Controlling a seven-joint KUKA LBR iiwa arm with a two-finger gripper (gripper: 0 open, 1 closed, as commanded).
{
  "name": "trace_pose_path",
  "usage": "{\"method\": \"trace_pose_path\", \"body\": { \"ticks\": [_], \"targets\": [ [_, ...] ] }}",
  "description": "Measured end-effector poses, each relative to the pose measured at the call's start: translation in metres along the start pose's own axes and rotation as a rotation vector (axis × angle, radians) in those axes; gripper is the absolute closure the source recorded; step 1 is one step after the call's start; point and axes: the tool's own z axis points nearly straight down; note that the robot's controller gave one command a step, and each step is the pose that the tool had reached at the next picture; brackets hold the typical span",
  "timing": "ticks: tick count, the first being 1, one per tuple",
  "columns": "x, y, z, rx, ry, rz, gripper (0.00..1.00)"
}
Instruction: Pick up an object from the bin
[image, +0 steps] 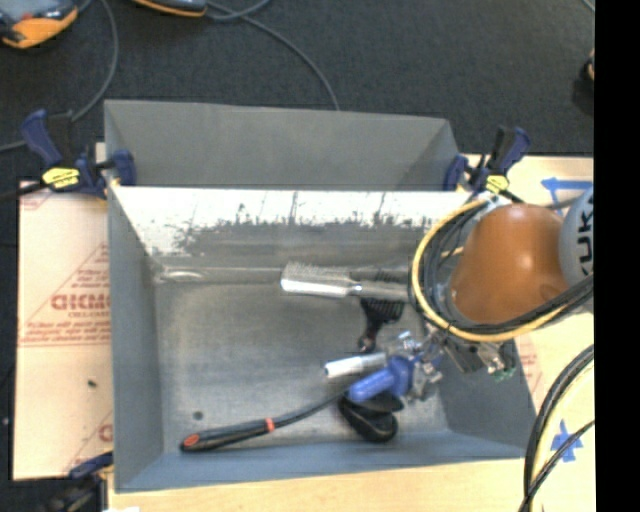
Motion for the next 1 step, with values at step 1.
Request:
{"method": "trace_pose_path", "body": {
  "ticks": [1],
  "targets": [
    [-0.0395, -0.054, -0.049, 0.007, -0.008, -0.007, 1.0]
  ]
}}
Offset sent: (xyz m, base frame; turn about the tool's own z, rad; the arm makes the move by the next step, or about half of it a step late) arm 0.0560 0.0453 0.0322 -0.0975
